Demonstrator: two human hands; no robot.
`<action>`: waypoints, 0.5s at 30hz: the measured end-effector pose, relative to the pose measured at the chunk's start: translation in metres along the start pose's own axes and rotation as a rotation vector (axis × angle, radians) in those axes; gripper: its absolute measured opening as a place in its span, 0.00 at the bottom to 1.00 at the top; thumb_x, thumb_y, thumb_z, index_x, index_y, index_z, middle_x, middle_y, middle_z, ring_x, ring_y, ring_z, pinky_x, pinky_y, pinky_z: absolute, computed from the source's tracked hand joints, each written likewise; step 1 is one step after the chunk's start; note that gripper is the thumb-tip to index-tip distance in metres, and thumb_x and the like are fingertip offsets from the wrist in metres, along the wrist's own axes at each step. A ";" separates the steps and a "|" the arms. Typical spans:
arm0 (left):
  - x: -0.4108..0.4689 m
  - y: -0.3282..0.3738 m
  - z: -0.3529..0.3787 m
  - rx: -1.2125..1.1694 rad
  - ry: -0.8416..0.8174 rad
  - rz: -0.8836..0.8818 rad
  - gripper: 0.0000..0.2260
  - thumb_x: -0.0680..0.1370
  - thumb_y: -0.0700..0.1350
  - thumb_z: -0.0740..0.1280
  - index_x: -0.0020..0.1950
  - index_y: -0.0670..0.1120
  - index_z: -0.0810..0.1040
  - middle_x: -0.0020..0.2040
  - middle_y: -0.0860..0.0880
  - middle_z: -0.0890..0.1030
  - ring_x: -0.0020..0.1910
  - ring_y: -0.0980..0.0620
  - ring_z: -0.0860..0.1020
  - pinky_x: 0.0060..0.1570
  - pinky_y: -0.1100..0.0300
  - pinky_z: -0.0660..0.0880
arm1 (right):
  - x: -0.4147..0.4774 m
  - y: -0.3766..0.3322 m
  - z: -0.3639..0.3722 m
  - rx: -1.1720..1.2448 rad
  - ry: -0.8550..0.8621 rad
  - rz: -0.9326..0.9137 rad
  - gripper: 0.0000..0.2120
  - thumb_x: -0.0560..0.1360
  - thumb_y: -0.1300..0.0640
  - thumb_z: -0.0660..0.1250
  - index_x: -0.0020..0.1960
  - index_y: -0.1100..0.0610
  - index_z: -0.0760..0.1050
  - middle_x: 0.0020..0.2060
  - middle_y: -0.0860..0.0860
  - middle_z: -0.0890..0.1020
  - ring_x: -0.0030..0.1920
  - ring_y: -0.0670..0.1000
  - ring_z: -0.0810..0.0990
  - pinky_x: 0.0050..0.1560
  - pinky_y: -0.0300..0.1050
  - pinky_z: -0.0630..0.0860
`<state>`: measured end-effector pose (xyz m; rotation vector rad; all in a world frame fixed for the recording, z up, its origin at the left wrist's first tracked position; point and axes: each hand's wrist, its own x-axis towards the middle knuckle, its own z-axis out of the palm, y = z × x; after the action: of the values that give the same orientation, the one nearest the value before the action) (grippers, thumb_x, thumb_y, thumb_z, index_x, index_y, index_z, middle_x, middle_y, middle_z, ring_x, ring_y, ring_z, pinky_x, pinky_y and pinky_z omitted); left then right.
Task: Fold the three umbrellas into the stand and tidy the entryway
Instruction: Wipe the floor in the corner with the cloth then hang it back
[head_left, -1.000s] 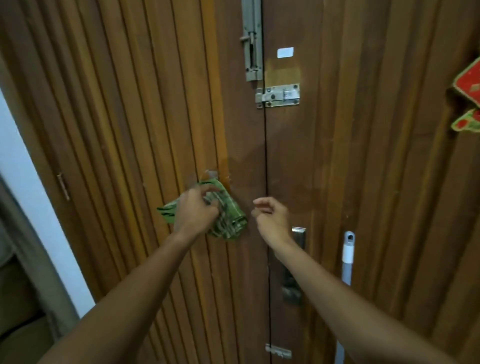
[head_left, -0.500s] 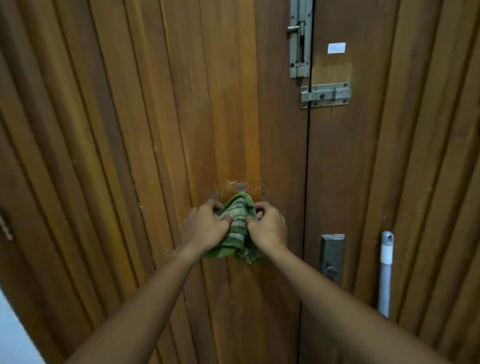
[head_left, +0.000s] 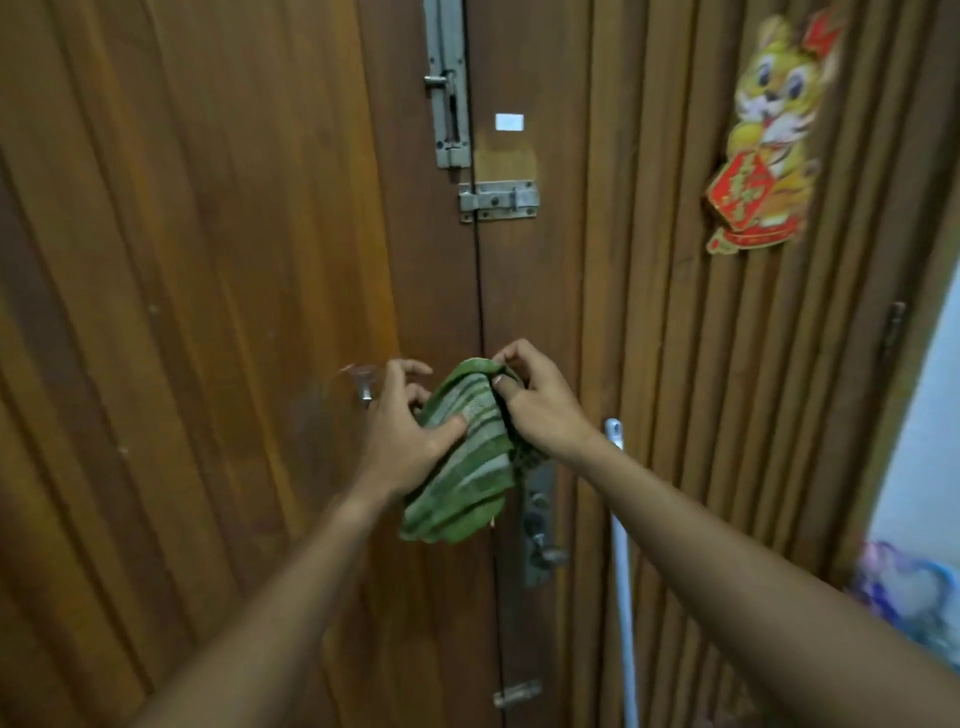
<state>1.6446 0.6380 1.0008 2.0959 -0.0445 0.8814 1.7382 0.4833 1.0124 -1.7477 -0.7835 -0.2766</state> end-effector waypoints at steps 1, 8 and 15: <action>0.001 0.011 0.012 -0.062 -0.136 -0.050 0.19 0.73 0.52 0.75 0.58 0.49 0.74 0.45 0.50 0.81 0.42 0.54 0.81 0.39 0.54 0.74 | -0.006 0.004 -0.019 -0.022 0.012 -0.018 0.09 0.78 0.61 0.63 0.44 0.48 0.72 0.38 0.43 0.79 0.42 0.48 0.77 0.47 0.53 0.75; -0.010 0.071 0.130 0.134 -0.455 0.048 0.06 0.75 0.50 0.73 0.39 0.53 0.80 0.38 0.55 0.84 0.41 0.55 0.83 0.42 0.53 0.78 | -0.083 0.045 -0.177 -0.465 -0.017 0.009 0.06 0.80 0.55 0.63 0.49 0.43 0.72 0.41 0.41 0.79 0.45 0.44 0.79 0.46 0.50 0.78; -0.062 0.113 0.309 0.396 -0.673 0.235 0.19 0.79 0.51 0.64 0.69 0.52 0.73 0.58 0.47 0.82 0.57 0.42 0.79 0.52 0.50 0.77 | -0.192 0.101 -0.347 -0.599 -0.172 0.253 0.05 0.76 0.56 0.70 0.51 0.52 0.83 0.39 0.41 0.83 0.43 0.45 0.80 0.45 0.44 0.74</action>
<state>1.7384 0.3278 0.9185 2.7197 -0.5134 0.2842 1.7281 0.0800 0.9429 -2.4385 -0.6247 -0.2010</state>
